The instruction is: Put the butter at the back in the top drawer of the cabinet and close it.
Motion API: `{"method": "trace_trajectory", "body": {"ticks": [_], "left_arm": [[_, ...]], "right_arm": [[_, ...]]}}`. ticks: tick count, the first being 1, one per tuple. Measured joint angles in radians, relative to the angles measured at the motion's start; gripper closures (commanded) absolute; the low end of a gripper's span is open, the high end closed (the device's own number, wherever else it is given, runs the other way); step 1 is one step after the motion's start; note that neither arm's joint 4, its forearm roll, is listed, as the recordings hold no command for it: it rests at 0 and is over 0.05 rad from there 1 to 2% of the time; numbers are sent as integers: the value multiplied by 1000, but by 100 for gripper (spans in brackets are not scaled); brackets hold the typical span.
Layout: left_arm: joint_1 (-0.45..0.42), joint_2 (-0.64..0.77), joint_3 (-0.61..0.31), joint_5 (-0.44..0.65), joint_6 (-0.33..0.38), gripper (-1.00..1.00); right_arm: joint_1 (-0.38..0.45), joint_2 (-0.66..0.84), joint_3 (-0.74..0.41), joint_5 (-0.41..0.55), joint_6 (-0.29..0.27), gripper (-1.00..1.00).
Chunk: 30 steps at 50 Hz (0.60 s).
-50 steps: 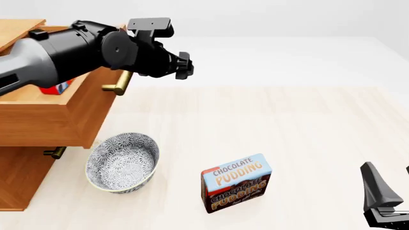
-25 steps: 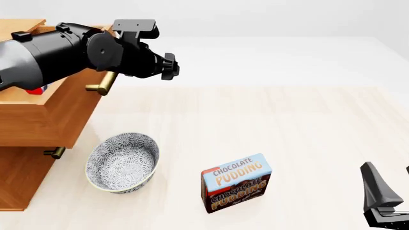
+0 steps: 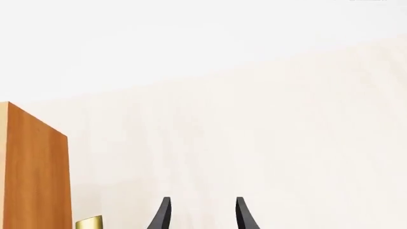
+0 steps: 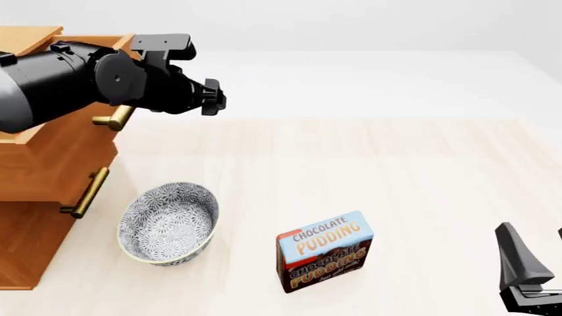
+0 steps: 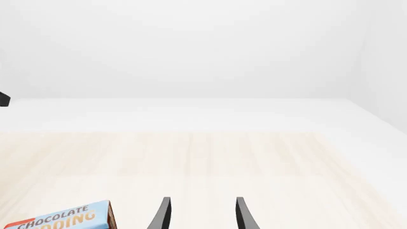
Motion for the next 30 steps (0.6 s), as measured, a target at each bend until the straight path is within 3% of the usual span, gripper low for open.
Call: {"method": "trace_trajectory", "body": {"ticks": [30], "left_arm": [[72,-61,80,-13,12,-100]], "right_arm": [[0,0,0,0,0,-100]]}}
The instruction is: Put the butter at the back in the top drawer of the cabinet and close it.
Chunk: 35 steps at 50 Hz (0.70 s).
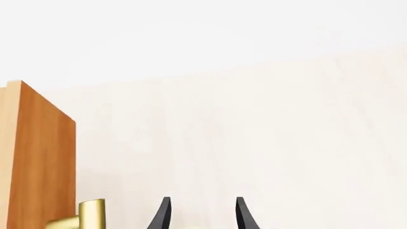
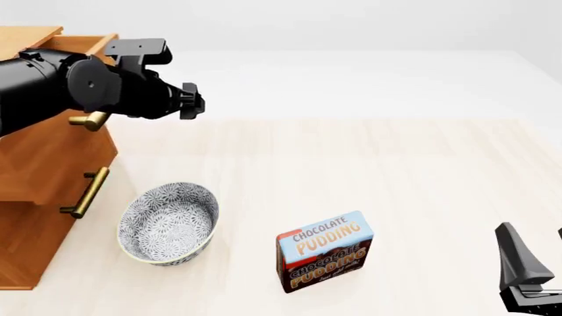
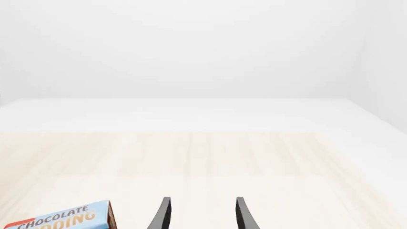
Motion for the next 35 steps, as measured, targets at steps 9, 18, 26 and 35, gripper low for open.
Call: {"method": "trace_trajectory", "body": {"ticks": [9,18,26,35], "left_arm": [[32,-18,22,2,11,-100],[65,-38,43,2,21,-100],[96,-54,70,-5,24,-100],[134,-80,97,-9,29,-100]], "right_arm": [[0,0,0,0,0,-100],[0,0,0,0,0,-100],[0,0,0,0,0,-100],[0,0,0,0,0,-100]]}}
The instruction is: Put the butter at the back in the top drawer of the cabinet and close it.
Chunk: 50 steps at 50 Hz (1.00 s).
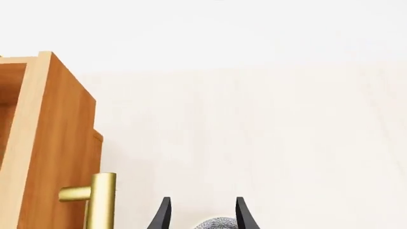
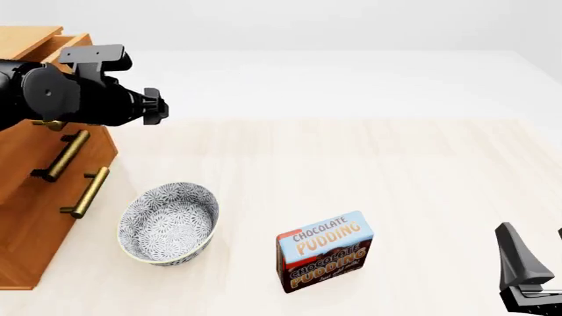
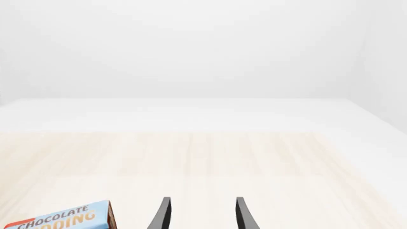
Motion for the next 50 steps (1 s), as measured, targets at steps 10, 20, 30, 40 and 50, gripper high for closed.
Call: {"method": "trace_trajectory", "body": {"ticks": [10,20,30,40,50], "left_arm": [[42,-29,24,-1,2,-100],[81,-50,48,-6,6,-100],[121,-72,62,-2,1,-100],[154,-90,70,4,-4,-100],[175,-103,63,19,-2,-100]], "right_arm": [[0,0,0,0,0,-100],[0,0,0,0,0,-100],[0,0,0,0,0,-100],[0,0,0,0,0,-100],[0,0,0,0,0,-100]]}}
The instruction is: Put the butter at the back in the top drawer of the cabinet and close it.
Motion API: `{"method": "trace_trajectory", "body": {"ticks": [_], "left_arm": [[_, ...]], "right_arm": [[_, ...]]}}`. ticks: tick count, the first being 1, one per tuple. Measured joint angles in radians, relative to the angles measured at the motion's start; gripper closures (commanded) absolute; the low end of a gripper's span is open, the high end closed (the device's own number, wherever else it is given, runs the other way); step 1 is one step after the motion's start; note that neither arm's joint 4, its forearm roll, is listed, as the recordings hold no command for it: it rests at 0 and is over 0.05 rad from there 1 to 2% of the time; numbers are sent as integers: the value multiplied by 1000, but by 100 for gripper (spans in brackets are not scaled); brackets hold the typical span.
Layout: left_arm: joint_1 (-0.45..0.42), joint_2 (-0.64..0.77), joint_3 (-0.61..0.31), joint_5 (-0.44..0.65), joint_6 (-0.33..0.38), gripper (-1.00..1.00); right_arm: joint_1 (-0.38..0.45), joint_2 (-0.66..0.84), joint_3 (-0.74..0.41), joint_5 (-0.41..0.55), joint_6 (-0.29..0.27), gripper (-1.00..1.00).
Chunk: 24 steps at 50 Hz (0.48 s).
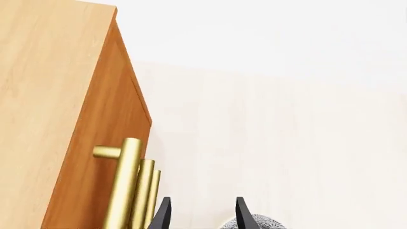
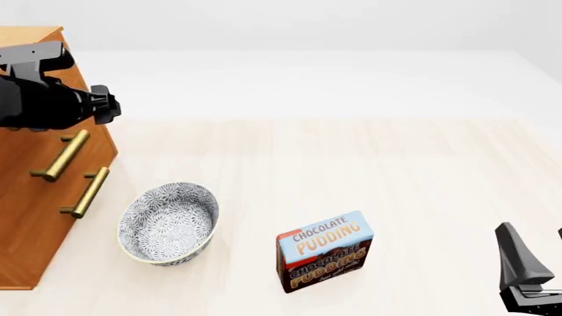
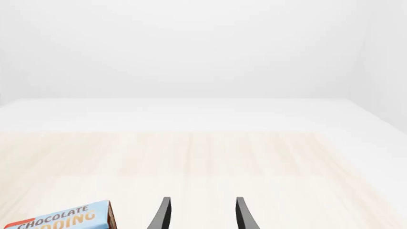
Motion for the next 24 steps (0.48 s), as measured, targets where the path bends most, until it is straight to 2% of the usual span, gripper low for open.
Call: {"method": "trace_trajectory", "body": {"ticks": [24], "left_arm": [[6,-16,1,12,6,-100]], "right_arm": [[0,0,0,0,0,-100]]}}
